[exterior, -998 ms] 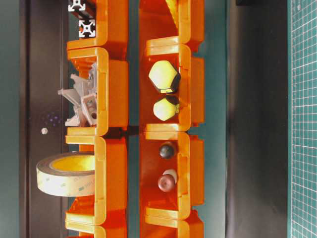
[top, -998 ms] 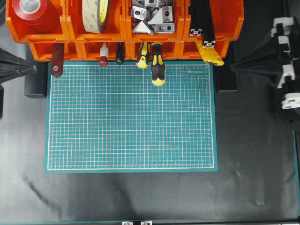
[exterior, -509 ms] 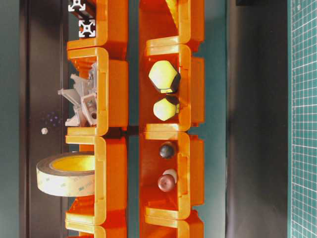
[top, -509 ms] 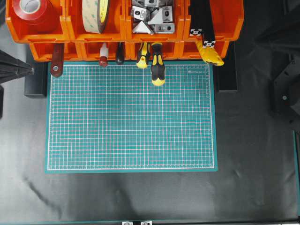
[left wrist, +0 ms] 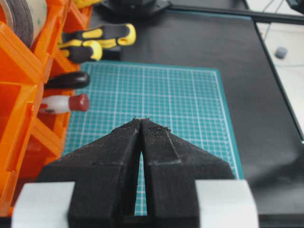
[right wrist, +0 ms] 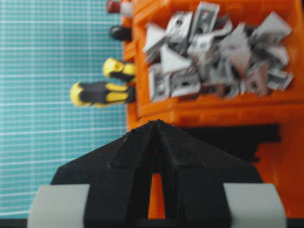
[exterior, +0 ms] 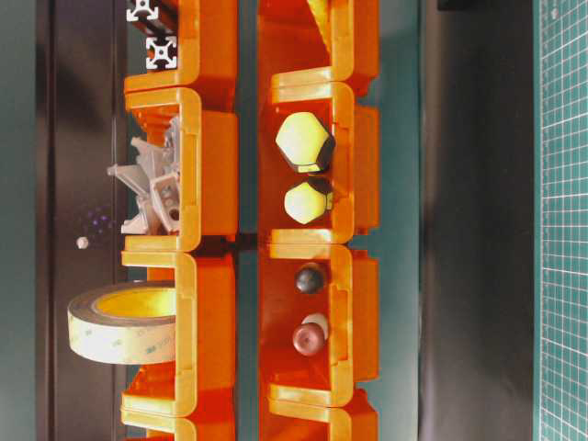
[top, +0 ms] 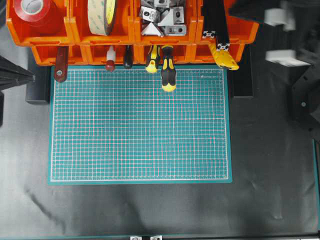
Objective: Pick corner brachets from container rack with right arm.
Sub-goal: 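Lower the open right gripper into the bracket bin and close on one bracket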
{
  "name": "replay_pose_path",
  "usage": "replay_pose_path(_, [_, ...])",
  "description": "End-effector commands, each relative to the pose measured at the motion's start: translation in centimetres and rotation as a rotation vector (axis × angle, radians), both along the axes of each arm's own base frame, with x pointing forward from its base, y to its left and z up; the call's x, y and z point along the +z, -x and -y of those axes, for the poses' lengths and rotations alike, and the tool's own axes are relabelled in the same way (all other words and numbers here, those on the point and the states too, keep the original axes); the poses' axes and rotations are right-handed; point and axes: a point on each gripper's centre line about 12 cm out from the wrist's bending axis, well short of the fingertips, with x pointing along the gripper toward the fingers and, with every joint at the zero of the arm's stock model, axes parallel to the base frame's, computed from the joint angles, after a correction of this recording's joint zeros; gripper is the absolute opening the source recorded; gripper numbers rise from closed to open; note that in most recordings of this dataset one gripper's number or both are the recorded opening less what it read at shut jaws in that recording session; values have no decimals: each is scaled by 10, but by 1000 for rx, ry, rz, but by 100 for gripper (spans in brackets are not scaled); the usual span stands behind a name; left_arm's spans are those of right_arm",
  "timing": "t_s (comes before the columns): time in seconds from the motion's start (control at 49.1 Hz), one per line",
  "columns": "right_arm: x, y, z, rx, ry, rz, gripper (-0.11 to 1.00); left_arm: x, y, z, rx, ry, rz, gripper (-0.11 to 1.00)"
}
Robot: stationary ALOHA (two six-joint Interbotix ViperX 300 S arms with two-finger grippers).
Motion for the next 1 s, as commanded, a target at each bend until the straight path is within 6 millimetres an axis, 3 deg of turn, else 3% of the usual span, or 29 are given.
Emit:
replay_pose_path(0.0, [8,-13,13,-27,13,10,-1,12,-2,2,-10,2,26,0])
replay_pose_path(0.265, [-10,-37,30,-56,19,-43,3,8,-6,6,-30,2,6,0])
replay_pose_path(0.346, [-15,-41,34,-55,27,-62,20,9,-5,6,-28,2,9,0])
replay_pose_path(0.509, [-28,-52,38,-45,42,-102,69,8,-6,6,-28,2,8,0])
replay_pose_path(0.591, [-32,-58,41,-39,61,-120,83,8,-6,6,-28,2,8,0])
replay_pose_path(0.977, [-59,-87,56,-60,62,-194,84,9,-6,5,-24,2,9,0])
